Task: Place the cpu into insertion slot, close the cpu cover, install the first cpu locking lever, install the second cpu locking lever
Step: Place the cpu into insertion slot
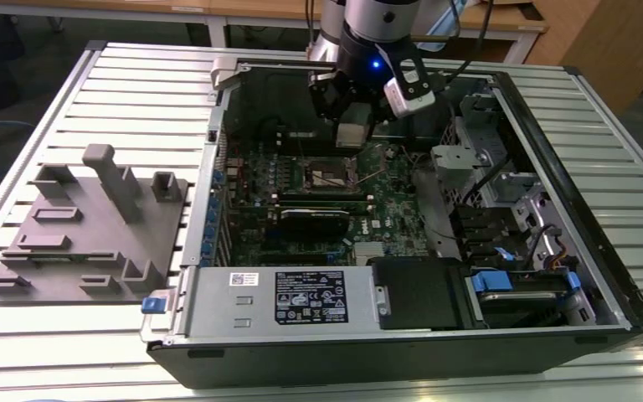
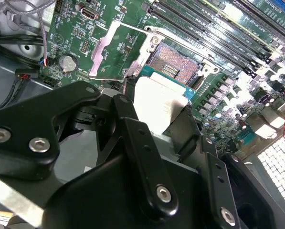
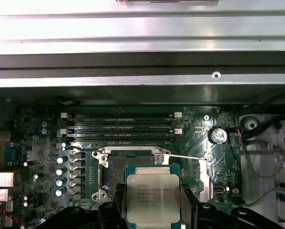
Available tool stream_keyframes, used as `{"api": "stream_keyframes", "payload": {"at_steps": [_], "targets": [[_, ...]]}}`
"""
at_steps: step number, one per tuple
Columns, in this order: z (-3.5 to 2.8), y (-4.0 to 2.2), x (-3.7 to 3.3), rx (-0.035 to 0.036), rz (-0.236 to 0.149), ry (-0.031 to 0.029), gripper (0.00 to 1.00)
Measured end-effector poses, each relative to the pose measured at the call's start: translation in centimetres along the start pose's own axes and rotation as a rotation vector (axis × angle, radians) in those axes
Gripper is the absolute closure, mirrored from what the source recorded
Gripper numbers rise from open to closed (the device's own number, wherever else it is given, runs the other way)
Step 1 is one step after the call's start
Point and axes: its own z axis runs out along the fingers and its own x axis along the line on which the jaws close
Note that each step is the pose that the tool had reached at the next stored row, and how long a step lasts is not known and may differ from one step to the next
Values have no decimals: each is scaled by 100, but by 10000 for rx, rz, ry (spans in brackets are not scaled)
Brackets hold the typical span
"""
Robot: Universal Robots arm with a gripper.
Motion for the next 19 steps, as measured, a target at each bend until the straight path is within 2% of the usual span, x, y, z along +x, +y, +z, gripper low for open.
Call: {"api": "stream_keyframes", "payload": {"at_steps": [19], "targets": [[54, -5, -1, -3, 0, -1, 46]]}}
